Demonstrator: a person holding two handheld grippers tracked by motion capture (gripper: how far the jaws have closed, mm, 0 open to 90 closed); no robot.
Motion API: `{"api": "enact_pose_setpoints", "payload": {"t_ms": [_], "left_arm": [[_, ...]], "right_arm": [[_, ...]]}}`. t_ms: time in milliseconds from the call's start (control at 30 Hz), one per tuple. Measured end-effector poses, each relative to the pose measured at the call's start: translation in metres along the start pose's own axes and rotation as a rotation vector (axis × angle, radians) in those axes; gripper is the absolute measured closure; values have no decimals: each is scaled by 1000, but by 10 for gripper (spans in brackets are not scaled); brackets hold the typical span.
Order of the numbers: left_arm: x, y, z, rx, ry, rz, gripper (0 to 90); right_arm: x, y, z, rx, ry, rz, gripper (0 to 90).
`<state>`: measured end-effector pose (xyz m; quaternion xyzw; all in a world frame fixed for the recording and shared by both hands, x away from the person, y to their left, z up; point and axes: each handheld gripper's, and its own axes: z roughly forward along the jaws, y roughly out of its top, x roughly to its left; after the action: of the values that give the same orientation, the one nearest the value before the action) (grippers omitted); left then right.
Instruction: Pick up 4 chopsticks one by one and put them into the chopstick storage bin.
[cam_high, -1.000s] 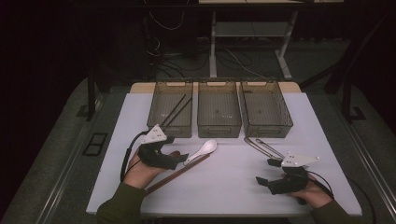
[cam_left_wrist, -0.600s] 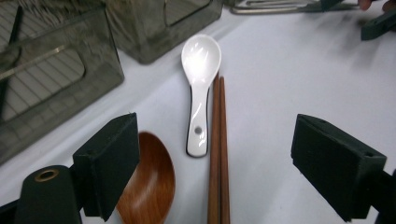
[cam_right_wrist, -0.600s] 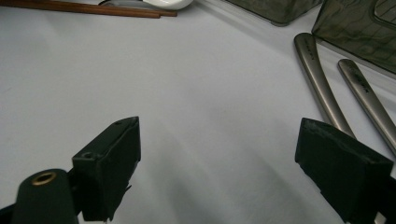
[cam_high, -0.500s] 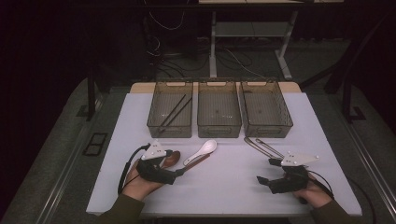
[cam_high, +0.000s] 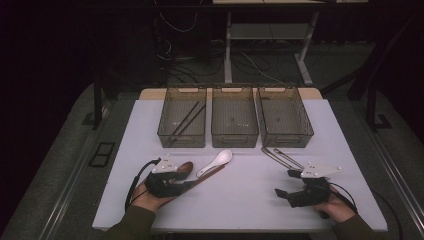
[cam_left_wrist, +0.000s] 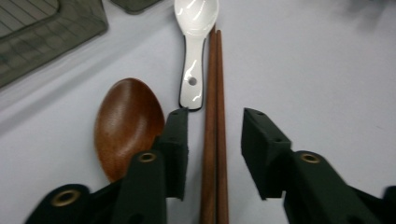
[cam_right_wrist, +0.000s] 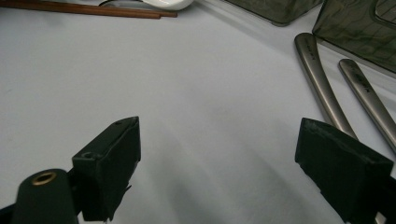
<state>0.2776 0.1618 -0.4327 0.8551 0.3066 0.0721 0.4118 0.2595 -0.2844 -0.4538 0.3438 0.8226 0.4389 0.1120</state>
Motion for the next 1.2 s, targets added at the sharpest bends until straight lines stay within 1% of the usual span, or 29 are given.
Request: {"api": "enact_pose_setpoints", "payload": {"t_ms": [167,267,333,367,400,467,600,767,833,900,1000,1033,1133,1200], "left_arm": [[0,0,1,20,-8,6,750],[0,-1,3,34,-24,3,787],[0,-2,4,48,-30,17,806],[0,-2,4,59,-31,31,812],[0,-2,5,58,-26,30,812],[-1,-2,5,74,-21,36,812],[-1,-2,6,73,-19,42,816],[-2,-2,7,87,-16,48,816],[-3,-2,8,85,-17,45,816],[-3,-2,9,91,-17,54,821],[-4,-3,10,90,-20,46,827],[-4,-2,10,99,-22,57,828],[-5,-2,11,103,-26,69,829],[-6,-2,12,113,-26,69,828]], "right_arm": [[0,0,0,-2,1,-4,141],[0,0,0,-2,3,-5,141],[0,0,0,-2,3,-7,141],[0,0,0,-2,4,-7,141],[0,0,0,-2,5,-7,141],[0,0,0,-1,7,-8,141],[0,0,0,0,10,-9,141],[0,0,0,0,13,-8,141],[0,0,0,1,16,-10,141],[0,0,0,1,17,-10,142],[0,0,0,1,17,-9,142],[0,0,0,0,18,-10,142],[0,0,0,0,18,-9,141],[0,0,0,0,17,-9,142]]}}
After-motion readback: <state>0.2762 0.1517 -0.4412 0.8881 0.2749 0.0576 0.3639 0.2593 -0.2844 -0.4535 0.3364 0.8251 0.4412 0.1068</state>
